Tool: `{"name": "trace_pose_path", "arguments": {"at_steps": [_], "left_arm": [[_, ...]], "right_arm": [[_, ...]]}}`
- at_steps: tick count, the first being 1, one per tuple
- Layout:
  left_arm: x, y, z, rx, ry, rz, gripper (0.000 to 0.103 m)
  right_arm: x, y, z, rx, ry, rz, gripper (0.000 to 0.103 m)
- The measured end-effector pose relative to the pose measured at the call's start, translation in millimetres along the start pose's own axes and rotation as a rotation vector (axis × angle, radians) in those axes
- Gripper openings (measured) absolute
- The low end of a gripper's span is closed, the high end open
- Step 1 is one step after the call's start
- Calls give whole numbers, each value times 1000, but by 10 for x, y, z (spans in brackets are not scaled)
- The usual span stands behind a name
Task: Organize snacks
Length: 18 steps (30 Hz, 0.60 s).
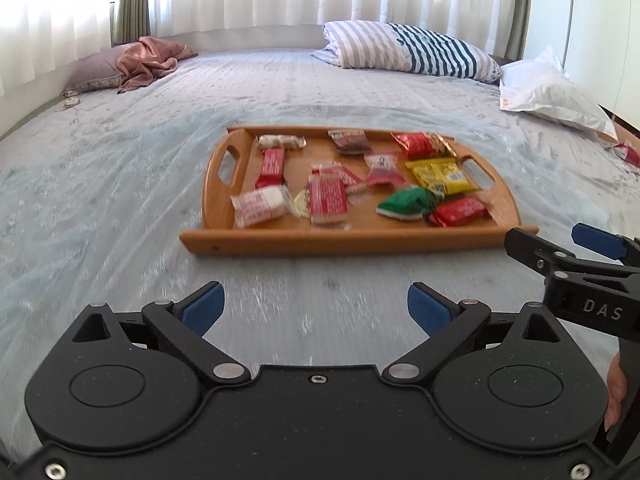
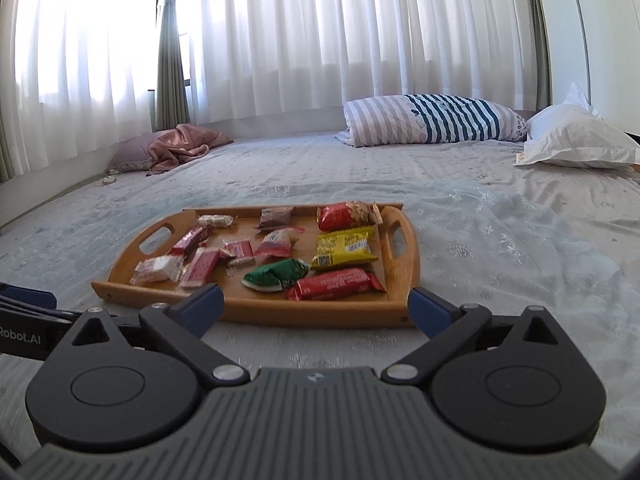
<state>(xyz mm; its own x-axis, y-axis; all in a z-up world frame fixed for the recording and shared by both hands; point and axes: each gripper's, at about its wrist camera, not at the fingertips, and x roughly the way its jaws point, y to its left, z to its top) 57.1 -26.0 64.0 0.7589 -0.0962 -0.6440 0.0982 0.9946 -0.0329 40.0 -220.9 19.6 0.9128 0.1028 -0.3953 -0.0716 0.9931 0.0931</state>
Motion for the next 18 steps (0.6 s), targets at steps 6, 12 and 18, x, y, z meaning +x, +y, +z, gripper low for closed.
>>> {"name": "trace_pose_path", "arguments": {"at_steps": [6, 12, 18], "left_arm": [[-8, 6, -205, -17, 1, 10, 99], [121, 39, -329, -24, 6, 38, 99], [302, 84, -395, -42, 6, 67, 99]], "right_arm": [[18, -33, -208, 16, 47, -25, 103], [115, -83, -379, 35, 102, -52, 103], [214, -61, -502, 13, 135, -77, 103]]}}
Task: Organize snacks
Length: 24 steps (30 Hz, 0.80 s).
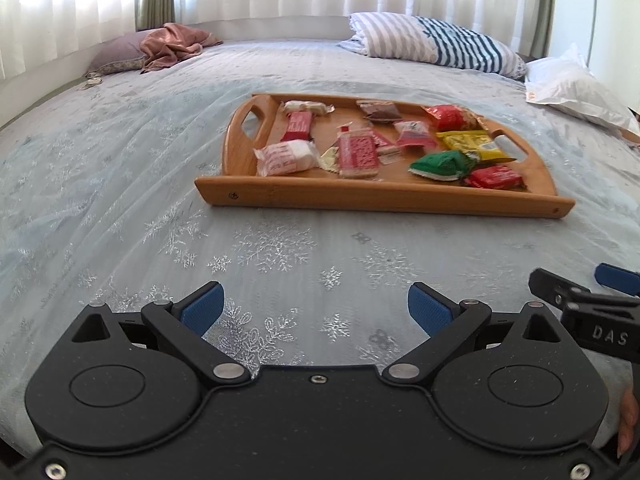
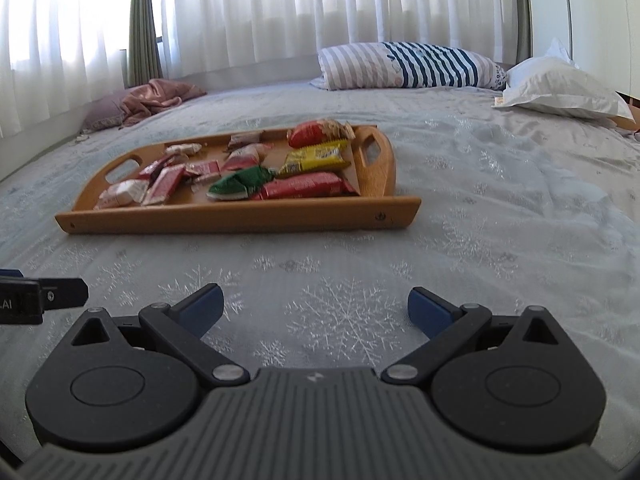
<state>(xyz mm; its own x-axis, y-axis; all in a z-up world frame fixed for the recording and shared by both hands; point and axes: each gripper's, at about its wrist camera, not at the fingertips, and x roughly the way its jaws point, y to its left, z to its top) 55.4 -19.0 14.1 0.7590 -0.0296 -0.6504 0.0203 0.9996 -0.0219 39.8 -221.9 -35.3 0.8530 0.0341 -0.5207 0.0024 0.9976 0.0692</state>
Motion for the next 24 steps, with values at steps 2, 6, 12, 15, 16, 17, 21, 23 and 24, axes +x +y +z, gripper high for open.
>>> {"name": "trace_pose_path", "arguments": {"at_steps": [2, 6, 12, 15, 16, 17, 21, 23, 24], "left_arm": [[61, 6, -10, 0, 5, 2, 99], [157, -7, -21, 15, -2, 11, 102], [278, -21, 2, 14, -9, 2, 103], [328, -23, 18, 10, -15, 0, 103], [343, -25, 22, 11, -16, -1, 103], [358, -25, 25, 15, -16, -3, 103], [380, -24, 25, 18, -21, -9, 103], [383, -27, 16, 15, -28, -8, 103], [383, -28, 12, 15, -31, -7, 103]], "right_arm": [[15, 38, -8, -24, -1, -10, 103], [63, 84, -27, -55, 2, -25, 103], [139, 110, -8, -87, 27, -31, 103], [176, 112, 8, -84, 39, -27, 103], [184, 112, 11, -85, 41, -27, 103], [188, 115, 13, -87, 42, -29, 103], [191, 122, 11, -93, 42, -33, 103], [190, 122, 9, -93, 41, -33, 103], [191, 121, 9, -93, 42, -33, 103]]}}
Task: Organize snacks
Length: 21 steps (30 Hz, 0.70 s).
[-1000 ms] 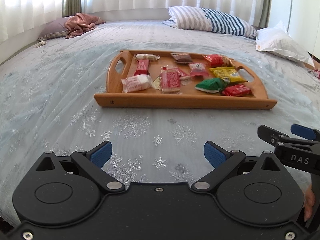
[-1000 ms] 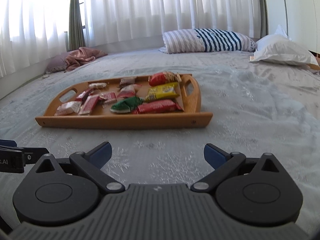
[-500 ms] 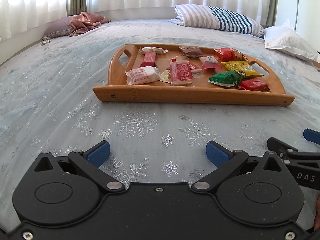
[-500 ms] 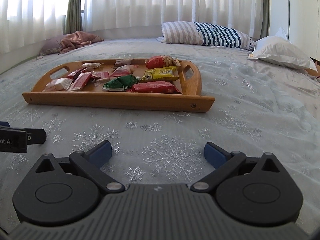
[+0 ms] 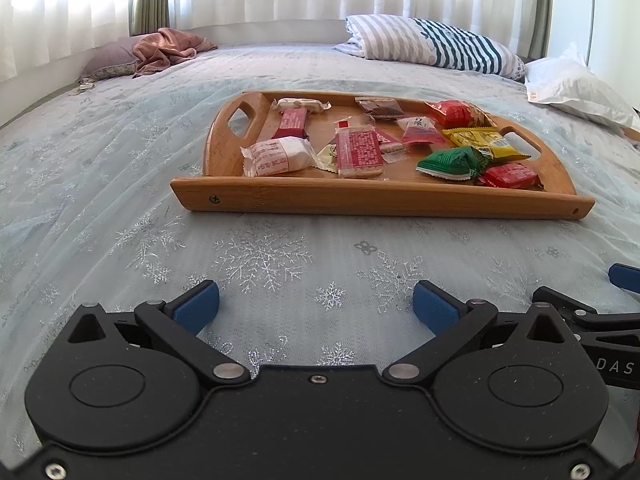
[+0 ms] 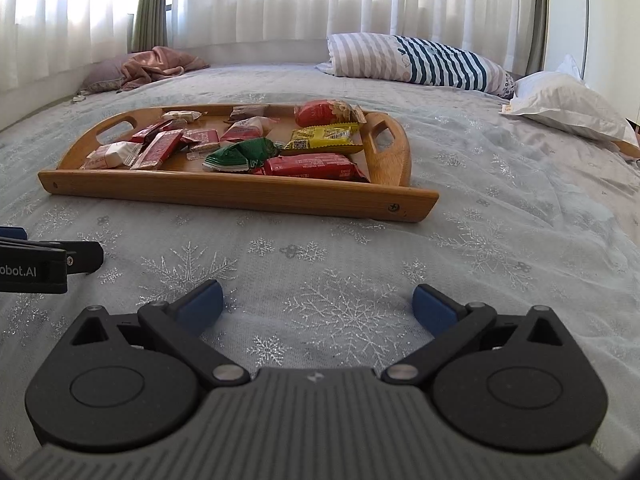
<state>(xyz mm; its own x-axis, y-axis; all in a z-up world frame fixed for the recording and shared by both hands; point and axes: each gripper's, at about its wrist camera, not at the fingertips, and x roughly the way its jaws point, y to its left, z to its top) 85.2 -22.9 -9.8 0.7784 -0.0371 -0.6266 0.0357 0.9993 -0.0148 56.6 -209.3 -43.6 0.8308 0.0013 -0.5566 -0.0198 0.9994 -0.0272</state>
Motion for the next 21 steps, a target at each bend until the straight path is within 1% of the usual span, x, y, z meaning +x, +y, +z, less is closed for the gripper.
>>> {"name": "trace_pose_path", "arguments": {"at_steps": [11, 15, 21], "left_arm": [[5, 2, -1, -3, 4, 0, 103], [-8, -15, -22, 6, -11, 9, 103], [-4, -4, -11, 4, -1, 5, 103]], "right_arm": [[-2, 0, -7, 0, -2, 0, 103], [0, 0, -5, 0, -2, 0, 103], [1, 1, -6, 0, -2, -1, 103]]}}
